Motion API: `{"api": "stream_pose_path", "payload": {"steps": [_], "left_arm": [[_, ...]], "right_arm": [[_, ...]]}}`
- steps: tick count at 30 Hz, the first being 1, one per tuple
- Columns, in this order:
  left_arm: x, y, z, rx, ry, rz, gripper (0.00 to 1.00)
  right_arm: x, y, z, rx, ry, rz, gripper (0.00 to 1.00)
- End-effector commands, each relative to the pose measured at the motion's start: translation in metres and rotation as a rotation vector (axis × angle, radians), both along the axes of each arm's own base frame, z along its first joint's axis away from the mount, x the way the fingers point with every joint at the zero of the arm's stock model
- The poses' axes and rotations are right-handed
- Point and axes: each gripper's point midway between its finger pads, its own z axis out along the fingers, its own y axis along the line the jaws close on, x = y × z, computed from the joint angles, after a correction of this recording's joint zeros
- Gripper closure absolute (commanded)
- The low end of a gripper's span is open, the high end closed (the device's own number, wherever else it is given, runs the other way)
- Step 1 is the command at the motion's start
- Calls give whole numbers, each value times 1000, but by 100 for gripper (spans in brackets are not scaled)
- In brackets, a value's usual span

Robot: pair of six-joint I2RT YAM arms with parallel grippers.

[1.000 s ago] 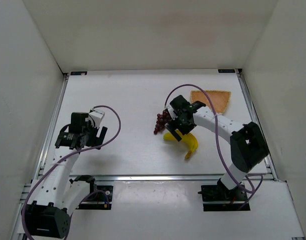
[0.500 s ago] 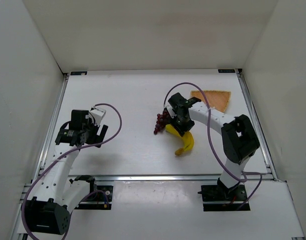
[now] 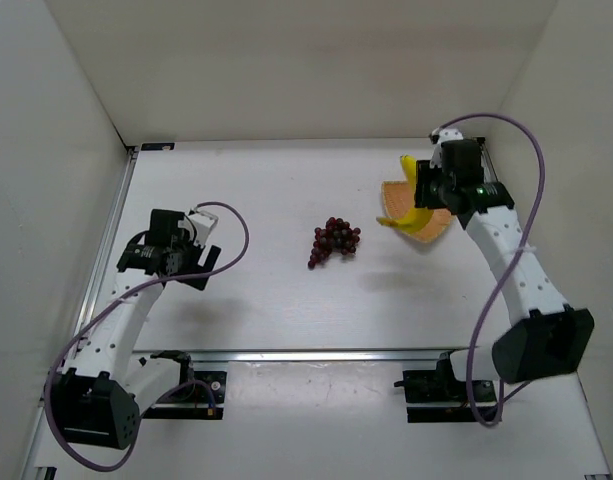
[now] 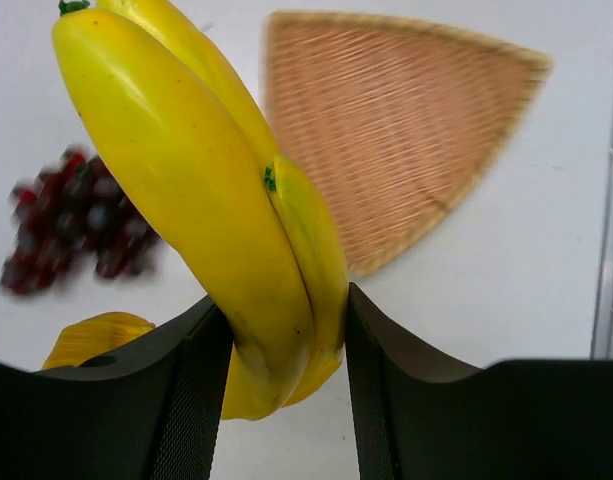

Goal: Place and organize the fake fruits in the fruit bowl

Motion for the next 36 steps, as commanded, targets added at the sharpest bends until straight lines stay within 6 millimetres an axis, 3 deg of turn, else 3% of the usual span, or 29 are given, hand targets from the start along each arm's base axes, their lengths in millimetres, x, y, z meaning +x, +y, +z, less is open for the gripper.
{"api": "stream_pose_path", "payload": {"steps": [1,2,3,4,5,6,8,9,10,14,16,19,21,22,24,26,28,30,35,36], "left_arm": [[17,-12,22,-18,-56,-37,1],[18,-15,23,-19,-56,-49,1],[22,-19,30,-22,-75,-62,1],[24,-18,30,-12,-70,-56,1],[25,-22,27,-11,-57,-71,1],[27,-26,32,-13,-72,-86,1],[33,-32,34,-8,-66,-110,1],[34,-39,35,-9,-68,-137,1],[38,-44,41,-5,-80,-159,1],[50,-67,42,18,-64,-236,1],[55,-82,47,33,-72,-276,1],[63,-102,46,38,-50,-326,1],[68,-115,38,29,-18,-356,1],[72,-126,43,16,-27,-380,1],[80,-139,35,17,2,-390,1],[88,-161,44,-13,-13,-423,1],[95,-181,38,-16,-4,-449,1],[102,-200,47,-40,-24,-484,1],[106,-250,36,-73,4,-582,1],[104,-259,32,-78,15,-602,1]], "right_arm": [[65,-36,1,-11,-40,-329,100],[69,-42,-5,-31,11,-360,100],[85,-49,-32,-44,94,-399,100],[93,-55,-35,-56,117,-433,100],[104,-60,-17,-57,115,-461,100],[115,-68,-43,-97,178,-495,100],[118,-81,-54,-131,237,-536,100],[124,-83,-69,-151,271,-550,100],[131,-84,-62,-152,252,-557,100],[133,-87,-61,-164,262,-531,96],[127,-89,-54,-172,256,-539,95],[110,-91,-62,-173,309,-509,94],[105,-94,-63,-181,325,-492,87],[102,-99,-64,-182,335,-500,75],[98,-96,-82,-190,398,-475,64],[96,-104,-90,-189,434,-478,54],[96,-104,-96,-171,451,-472,45],[94,-101,-100,-136,470,-457,35],[93,-97,-73,-72,410,-449,13],[93,-94,-68,-58,400,-441,13]]}}
